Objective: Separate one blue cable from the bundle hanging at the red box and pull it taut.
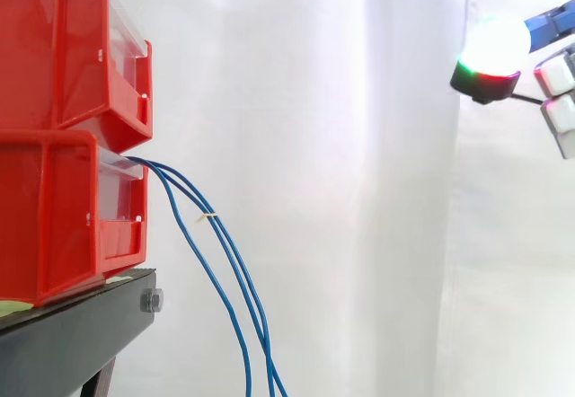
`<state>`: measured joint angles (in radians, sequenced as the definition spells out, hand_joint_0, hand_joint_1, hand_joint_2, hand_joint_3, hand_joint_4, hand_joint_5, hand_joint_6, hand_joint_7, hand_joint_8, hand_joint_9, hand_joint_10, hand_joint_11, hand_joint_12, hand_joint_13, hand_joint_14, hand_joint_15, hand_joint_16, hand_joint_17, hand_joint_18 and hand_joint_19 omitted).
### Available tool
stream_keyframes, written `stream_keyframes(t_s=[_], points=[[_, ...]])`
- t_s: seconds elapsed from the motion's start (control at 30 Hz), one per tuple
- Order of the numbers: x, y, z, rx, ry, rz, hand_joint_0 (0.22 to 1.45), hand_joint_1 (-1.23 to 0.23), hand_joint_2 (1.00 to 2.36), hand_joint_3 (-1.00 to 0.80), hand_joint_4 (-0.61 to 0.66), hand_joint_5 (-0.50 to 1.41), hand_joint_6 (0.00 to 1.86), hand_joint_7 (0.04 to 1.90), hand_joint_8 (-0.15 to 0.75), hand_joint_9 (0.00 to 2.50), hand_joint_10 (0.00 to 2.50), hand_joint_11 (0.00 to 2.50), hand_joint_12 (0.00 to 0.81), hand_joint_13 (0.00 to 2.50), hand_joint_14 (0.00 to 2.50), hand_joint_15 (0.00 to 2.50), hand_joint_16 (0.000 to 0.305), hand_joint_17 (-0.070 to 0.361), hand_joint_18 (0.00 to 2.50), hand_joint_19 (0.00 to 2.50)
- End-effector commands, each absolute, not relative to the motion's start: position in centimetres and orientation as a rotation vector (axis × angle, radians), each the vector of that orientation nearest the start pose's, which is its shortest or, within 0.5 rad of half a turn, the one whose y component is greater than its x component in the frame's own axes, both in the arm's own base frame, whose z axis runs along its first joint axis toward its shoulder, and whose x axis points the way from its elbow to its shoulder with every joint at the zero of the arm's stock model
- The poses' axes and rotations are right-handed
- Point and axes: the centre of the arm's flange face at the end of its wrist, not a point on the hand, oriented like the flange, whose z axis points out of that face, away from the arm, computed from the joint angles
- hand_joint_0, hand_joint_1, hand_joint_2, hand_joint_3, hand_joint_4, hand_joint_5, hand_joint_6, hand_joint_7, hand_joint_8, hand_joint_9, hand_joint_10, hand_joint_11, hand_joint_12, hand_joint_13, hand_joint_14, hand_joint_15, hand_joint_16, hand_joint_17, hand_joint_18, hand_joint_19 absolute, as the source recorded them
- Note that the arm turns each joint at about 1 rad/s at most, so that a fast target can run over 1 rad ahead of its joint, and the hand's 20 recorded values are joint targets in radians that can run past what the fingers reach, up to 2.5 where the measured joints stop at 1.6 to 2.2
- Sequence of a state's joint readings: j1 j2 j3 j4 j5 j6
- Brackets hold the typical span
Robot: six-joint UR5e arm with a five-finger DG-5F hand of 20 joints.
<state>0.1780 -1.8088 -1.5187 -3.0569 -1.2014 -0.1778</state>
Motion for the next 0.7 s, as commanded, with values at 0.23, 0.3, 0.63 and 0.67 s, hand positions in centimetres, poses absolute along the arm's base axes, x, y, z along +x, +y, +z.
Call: stream_keyframes(t_s=[0.23,0.3,0.63,0.67], points=[[60.9,-6.2,37.1,1.211,1.214,0.894,0.56,-0.66,1.0,-0.5,0.23,-0.17,0.5,0.77,0.32,0.85,0.01,0.36,0.336,0.82,0.01,0.31,0.032,0.073,0.67,0.33],[61.2,-6.1,36.7,1.21,1.209,0.888,0.57,-0.67,1.0,-0.5,0.23,-0.17,0.5,0.77,0.321,0.85,0.01,0.36,0.339,0.82,0.01,0.32,0.032,0.073,0.67,0.32],[62.4,-5.8,34.9,1.212,1.199,0.898,0.57,-0.73,1.0,-0.5,0.23,-0.17,0.5,0.77,0.316,0.85,0.01,0.38,0.337,0.81,0.01,0.31,0.032,0.072,0.66,0.31],[62.5,-5.8,35.0,1.204,1.193,0.898,0.57,-0.73,1.0,-0.5,0.23,-0.17,0.5,0.78,0.315,0.85,0.01,0.38,0.337,0.81,0.01,0.31,0.032,0.072,0.66,0.32]])
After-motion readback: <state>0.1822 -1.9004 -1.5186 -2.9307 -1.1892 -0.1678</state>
